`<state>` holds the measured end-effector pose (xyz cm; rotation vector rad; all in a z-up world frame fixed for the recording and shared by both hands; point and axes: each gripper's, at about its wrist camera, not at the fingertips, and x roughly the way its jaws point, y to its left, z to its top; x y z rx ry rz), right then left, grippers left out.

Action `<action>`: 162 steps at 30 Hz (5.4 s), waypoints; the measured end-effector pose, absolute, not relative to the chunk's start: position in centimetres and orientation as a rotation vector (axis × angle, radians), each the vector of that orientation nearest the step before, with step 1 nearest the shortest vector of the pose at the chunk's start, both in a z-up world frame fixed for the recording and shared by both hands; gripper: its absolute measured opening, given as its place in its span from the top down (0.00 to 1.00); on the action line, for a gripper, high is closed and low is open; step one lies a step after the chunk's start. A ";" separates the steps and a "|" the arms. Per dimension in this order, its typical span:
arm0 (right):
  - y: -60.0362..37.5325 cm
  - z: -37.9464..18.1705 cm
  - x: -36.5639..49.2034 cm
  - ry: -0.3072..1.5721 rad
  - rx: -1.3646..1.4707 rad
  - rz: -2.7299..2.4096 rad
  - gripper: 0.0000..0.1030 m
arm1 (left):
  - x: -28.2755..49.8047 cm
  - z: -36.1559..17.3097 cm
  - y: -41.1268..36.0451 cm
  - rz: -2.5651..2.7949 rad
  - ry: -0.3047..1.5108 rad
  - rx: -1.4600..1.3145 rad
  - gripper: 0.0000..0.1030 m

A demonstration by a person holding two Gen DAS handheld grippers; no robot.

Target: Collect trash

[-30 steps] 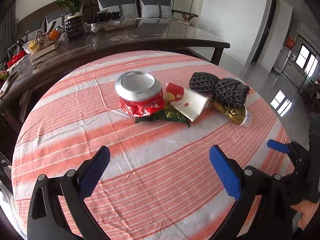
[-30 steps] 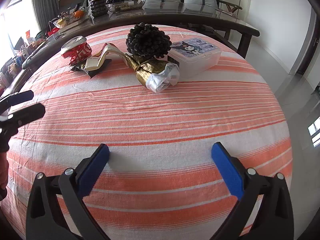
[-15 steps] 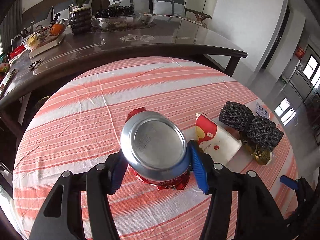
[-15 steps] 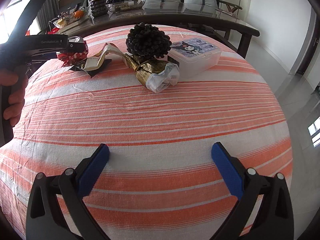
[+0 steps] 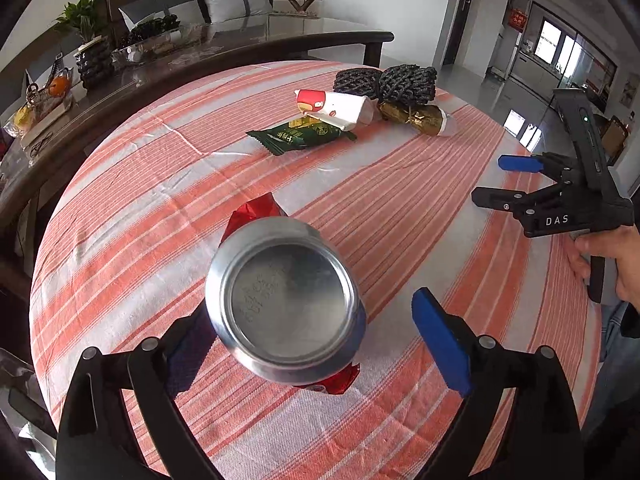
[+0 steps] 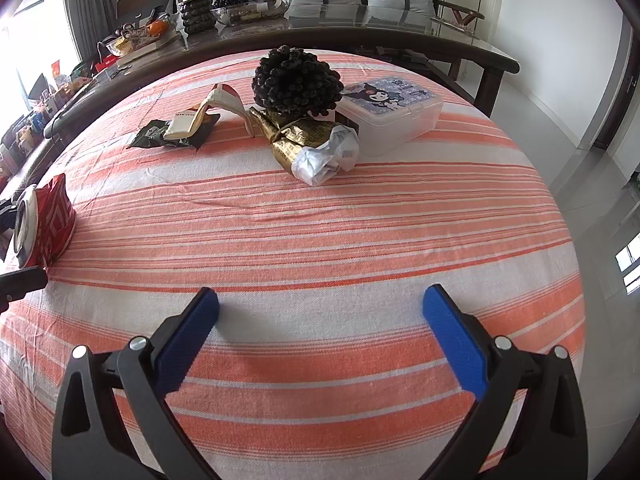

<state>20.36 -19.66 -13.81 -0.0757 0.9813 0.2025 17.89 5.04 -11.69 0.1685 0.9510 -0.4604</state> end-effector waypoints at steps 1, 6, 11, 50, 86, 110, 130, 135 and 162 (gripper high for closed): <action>-19.7 -13.8 20.4 0.981 -0.076 0.203 0.04 | 18.0 -11.9 4.9 -0.448 0.953 0.168 0.07; -19.7 -13.8 20.3 0.981 -0.076 0.202 0.04 | 19.1 -13.0 5.1 -0.354 0.960 0.166 0.05; -19.7 -13.8 20.3 0.981 -0.076 0.202 0.04 | 19.1 -13.1 5.1 -0.340 0.957 0.175 0.05; -16.9 -10.2 15.0 1.011 -0.032 0.294 0.59 | 18.9 -13.0 5.6 -0.354 0.952 0.140 0.04; -16.0 -7.4 17.0 1.104 -0.038 0.413 0.66 | 16.9 -8.7 6.6 -0.403 0.895 0.065 0.40; -45.8 -7.5 10.0 1.016 0.286 -0.035 0.66 | 13.7 -4.4 -22.8 -0.949 0.856 0.114 0.40; -63.2 -17.3 7.8 1.062 0.510 -0.259 0.66 | 14.7 -15.8 -47.0 -1.104 1.005 0.262 0.40; -64.3 -18.2 8.0 1.047 0.552 -0.239 0.43 | 14.5 -17.6 -49.1 -1.068 0.978 0.289 0.15; -36.7 -11.0 7.6 0.821 0.106 -0.041 0.06 | 13.6 -11.4 -10.1 -0.484 0.911 0.255 0.05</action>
